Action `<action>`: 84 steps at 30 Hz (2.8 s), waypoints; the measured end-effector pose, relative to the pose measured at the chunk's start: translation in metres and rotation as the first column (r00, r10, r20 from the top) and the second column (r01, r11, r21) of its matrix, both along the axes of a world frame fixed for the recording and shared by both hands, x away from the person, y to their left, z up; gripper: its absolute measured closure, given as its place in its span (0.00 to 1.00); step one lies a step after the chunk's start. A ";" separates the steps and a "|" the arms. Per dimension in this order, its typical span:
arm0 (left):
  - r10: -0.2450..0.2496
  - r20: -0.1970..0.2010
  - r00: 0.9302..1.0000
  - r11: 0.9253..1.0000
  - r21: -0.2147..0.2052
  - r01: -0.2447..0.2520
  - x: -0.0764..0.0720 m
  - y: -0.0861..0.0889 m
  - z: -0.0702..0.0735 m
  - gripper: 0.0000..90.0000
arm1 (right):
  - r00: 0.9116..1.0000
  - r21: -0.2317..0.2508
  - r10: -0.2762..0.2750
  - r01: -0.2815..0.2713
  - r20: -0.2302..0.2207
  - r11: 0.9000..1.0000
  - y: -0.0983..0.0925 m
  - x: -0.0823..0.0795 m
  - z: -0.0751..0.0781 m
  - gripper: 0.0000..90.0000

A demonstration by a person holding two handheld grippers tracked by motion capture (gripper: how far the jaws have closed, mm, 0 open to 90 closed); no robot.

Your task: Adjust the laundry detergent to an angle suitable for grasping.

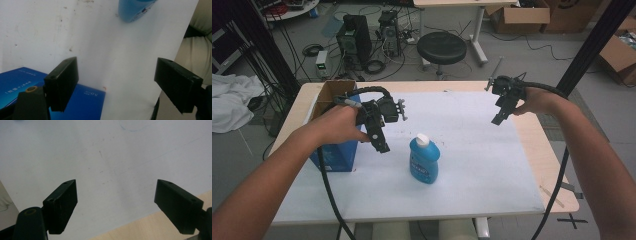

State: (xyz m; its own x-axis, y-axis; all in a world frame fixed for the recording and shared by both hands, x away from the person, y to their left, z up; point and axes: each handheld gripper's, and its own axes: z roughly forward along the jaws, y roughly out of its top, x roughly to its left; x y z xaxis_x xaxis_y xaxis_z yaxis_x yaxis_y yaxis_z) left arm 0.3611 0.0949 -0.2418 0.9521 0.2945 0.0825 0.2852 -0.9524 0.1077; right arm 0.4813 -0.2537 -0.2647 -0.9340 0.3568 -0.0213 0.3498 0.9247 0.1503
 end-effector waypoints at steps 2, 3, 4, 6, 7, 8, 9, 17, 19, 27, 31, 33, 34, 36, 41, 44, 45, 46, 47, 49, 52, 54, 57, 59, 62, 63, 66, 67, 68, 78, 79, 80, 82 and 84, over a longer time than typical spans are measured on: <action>0.002 -0.001 1.000 1.000 0.003 -0.002 0.000 0.000 0.000 0.22 | 1.000 0.004 0.001 -0.001 0.003 1.000 0.000 -0.001 0.000 0.20; 0.003 0.001 1.000 1.000 0.002 -0.003 -0.001 -0.001 0.000 0.22 | 1.000 0.004 0.003 -0.003 0.002 1.000 0.000 -0.002 0.001 0.20; 0.003 0.001 1.000 1.000 0.002 -0.003 -0.001 -0.001 0.000 0.22 | 1.000 0.003 0.001 -0.001 0.000 1.000 0.000 -0.002 0.001 0.20; -0.002 0.003 1.000 1.000 0.001 0.002 -0.002 -0.003 0.001 0.22 | 1.000 -0.003 0.003 -0.003 -0.003 1.000 0.000 -0.003 0.002 0.20; -0.001 0.002 1.000 1.000 -0.002 0.001 -0.003 -0.003 0.001 0.22 | 1.000 -0.001 0.003 -0.003 0.001 1.000 0.000 -0.003 0.003 0.20; -0.001 0.002 1.000 1.000 -0.002 0.001 -0.003 -0.003 0.001 0.22 | 1.000 0.005 -0.001 0.001 0.001 1.000 -0.001 -0.003 0.003 0.20; 0.000 0.004 1.000 1.000 -0.003 0.000 -0.003 -0.004 0.001 0.22 | 1.000 0.009 0.002 -0.002 0.006 1.000 -0.001 -0.004 0.004 0.20; 0.004 0.007 1.000 1.000 0.002 -0.004 -0.002 -0.001 0.001 0.22 | 1.000 0.026 0.001 -0.001 0.012 1.000 -0.001 -0.005 0.003 0.20; 0.012 0.011 1.000 1.000 -0.009 -0.012 -0.002 0.000 0.001 0.22 | 1.000 0.029 -0.004 0.004 0.013 1.000 -0.001 -0.007 0.003 0.19; 0.017 0.013 1.000 1.000 -0.013 -0.016 -0.002 0.004 0.001 0.22 | 1.000 0.045 -0.019 0.018 0.024 0.999 -0.003 -0.011 0.005 0.19; 0.010 0.011 1.000 1.000 -0.008 -0.010 -0.003 0.004 0.001 0.22 | 1.000 0.040 -0.014 0.013 0.021 0.999 -0.003 -0.014 0.005 0.19; 0.011 0.013 1.000 1.000 -0.007 -0.011 -0.003 0.004 0.001 0.22 | 1.000 0.038 -0.013 0.013 0.019 0.999 -0.002 -0.015 0.005 0.19; 0.012 0.015 1.000 1.000 -0.008 -0.012 -0.003 0.004 0.002 0.22 | 1.000 0.039 -0.009 0.008 0.023 0.999 -0.001 -0.016 0.005 0.19; 0.015 0.016 1.000 1.000 -0.009 -0.015 -0.004 0.005 0.002 0.22 | 1.000 0.039 -0.009 0.008 0.027 0.999 0.000 -0.018 0.006 0.19; 0.021 0.015 1.000 1.000 -0.011 -0.020 -0.005 0.006 0.001 0.22 | 0.999 0.039 -0.013 0.011 0.038 0.999 0.002 -0.023 0.007 0.19; 0.024 0.017 1.000 1.000 -0.015 -0.023 -0.006 0.008 0.002 0.22 | 0.999 0.064 -0.026 0.023 0.041 0.998 0.003 -0.028 0.004 0.19; 0.023 0.017 1.000 1.000 -0.015 -0.023 -0.006 0.008 0.003 0.22 | 0.999 0.067 -0.027 0.024 0.042 0.997 0.003 -0.029 0.004 0.19; 0.023 0.017 1.000 1.000 -0.015 -0.023 -0.006 0.008 0.003 0.22 | 0.999 0.067 -0.027 0.024 0.042 0.997 0.003 -0.029 0.004 0.19; 0.017 0.017 1.000 1.000 -0.009 -0.017 -0.006 0.008 0.003 0.22 | 0.999 0.069 -0.031 0.028 0.045 0.997 0.003 -0.030 0.003 0.19; 0.017 0.018 1.000 1.000 -0.009 -0.017 -0.007 0.009 0.003 0.22 | 0.998 0.086 -0.035 0.030 0.049 0.996 0.002 -0.036 0.002 0.19; 0.021 0.021 1.000 1.000 -0.008 -0.021 -0.007 0.011 0.003 0.22 | 0.998 0.105 -0.035 0.029 0.057 0.994 0.001 -0.042 0.000 0.19; 0.024 0.024 0.999 1.000 -0.017 -0.024 -0.008 0.012 0.003 0.22 | 0.997 0.112 -0.041 0.034 0.058 0.993 0.002 -0.046 -0.001 0.19; 0.019 0.022 1.000 1.000 -0.010 -0.019 -0.008 0.012 0.003 0.22 | 0.997 0.117 -0.044 0.036 0.062 0.992 0.002 -0.049 -0.003 0.19; 0.018 0.022 1.000 1.000 -0.009 -0.018 -0.008 0.012 0.003 0.22 | 0.996 0.124 -0.048 0.039 0.071 0.992 0.002 -0.052 -0.006 0.19; 0.018 0.023 1.000 1.000 -0.013 -0.017 -0.008 0.012 0.003 0.22 | 0.997 0.134 -0.051 0.042 0.063 0.990 0.001 -0.055 -0.010 0.18; 0.021 0.024 0.999 1.000 -0.017 -0.021 -0.009 0.012 0.003 0.22 | 0.997 0.133 -0.048 0.039 0.063 0.990 0.001 -0.057 -0.011 0.18; 0.024 0.026 0.999 1.000 -0.019 -0.024 -0.009 0.013 0.002 0.22 | 0.997 0.143 -0.052 0.043 0.060 0.989 0.001 -0.061 -0.017 0.18; 0.020 0.025 0.999 1.000 -0.014 -0.020 -0.008 0.013 0.003 0.22 | 0.997 0.143 -0.052 0.043 0.060 0.989 0.001 -0.061 -0.017 0.18; 0.019 0.025 1.000 1.000 -0.013 -0.018 -0.008 0.013 0.002 0.22 | 0.996 0.150 -0.057 0.047 0.061 0.987 0.000 -0.064 -0.020 0.18; 0.024 0.017 1.000 1.000 -0.015 -0.023 -0.008 0.015 -0.002 0.23 | 0.992 0.246 -0.113 0.095 0.059 0.965 -0.001 -0.081 -0.037 0.18; 0.024 0.017 1.000 1.000 -0.015 -0.023 -0.008 0.015 -0.002 0.23 | 0.992 0.246 -0.113 0.095 0.059 0.965 -0.001 -0.081 -0.037 0.18; 0.018 0.015 1.000 1.000 -0.010 -0.018 -0.007 0.016 -0.002 0.23 | 0.990 0.281 -0.134 0.113 0.055 0.953 -0.001 -0.086 -0.039 0.19; 0.017 0.014 1.000 1.000 -0.011 -0.017 -0.007 0.016 -0.003 0.23 | 0.986 0.317 -0.158 0.132 0.060 0.939 -0.002 -0.091 -0.041 0.19; 0.022 0.014 1.000 1.000 -0.015 -0.022 -0.007 0.015 -0.004 0.22 | 0.984 0.332 -0.166 0.136 0.062 0.933 -0.002 -0.093 -0.042 0.19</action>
State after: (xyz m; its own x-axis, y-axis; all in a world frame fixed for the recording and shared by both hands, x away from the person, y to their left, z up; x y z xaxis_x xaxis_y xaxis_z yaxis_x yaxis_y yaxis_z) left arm 0.3537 0.1103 -0.2455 0.9442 0.3164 0.0913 0.3043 -0.9443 0.1256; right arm 0.3885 -0.2553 -0.3066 -0.8682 0.4946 0.0407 0.4533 0.7570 0.4705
